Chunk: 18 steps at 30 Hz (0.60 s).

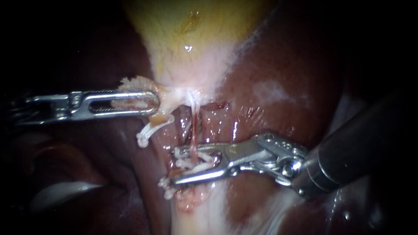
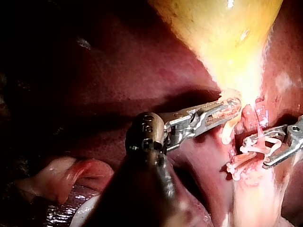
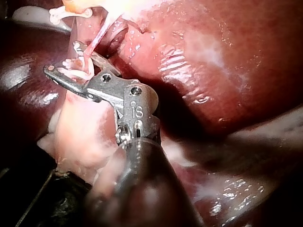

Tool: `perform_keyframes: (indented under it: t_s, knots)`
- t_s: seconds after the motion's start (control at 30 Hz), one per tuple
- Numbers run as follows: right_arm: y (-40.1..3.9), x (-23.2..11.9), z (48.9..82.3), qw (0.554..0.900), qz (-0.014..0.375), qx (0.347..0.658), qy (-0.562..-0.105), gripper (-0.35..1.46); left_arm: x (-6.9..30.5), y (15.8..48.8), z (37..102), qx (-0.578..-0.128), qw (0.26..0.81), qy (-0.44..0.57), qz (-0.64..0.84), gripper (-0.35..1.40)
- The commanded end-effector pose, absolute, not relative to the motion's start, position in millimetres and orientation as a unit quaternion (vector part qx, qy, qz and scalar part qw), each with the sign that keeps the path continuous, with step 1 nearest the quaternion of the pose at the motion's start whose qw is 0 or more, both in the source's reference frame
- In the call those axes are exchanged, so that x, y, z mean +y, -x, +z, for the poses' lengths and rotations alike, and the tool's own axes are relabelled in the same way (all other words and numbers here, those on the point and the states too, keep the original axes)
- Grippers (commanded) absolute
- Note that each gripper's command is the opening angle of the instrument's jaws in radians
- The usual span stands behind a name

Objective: Clipping second clip right tube

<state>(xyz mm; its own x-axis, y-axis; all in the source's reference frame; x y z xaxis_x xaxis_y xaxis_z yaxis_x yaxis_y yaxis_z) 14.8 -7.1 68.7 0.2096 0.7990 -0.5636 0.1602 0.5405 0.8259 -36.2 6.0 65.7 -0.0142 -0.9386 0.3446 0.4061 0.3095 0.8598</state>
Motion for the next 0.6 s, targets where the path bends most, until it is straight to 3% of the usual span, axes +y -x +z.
perform_keyframes:
  t_s: [0.03,0.37,0.6]
  knots:
    - [-14.8,-7.1,68.7,0.659,0.243,0.580,-0.413,0.44,6.0,36.2,65.7,-0.487,0.647,-0.274,-0.520,-0.35]
    - [-14.7,-7.1,68.7,0.656,0.249,0.576,-0.419,0.40,6.0,36.2,65.7,-0.487,0.647,-0.274,-0.520,-0.35]
    - [-14.4,-6.9,68.9,0.653,0.256,0.571,-0.426,0.22,6.0,36.2,65.7,-0.487,0.647,-0.274,-0.520,-0.35]
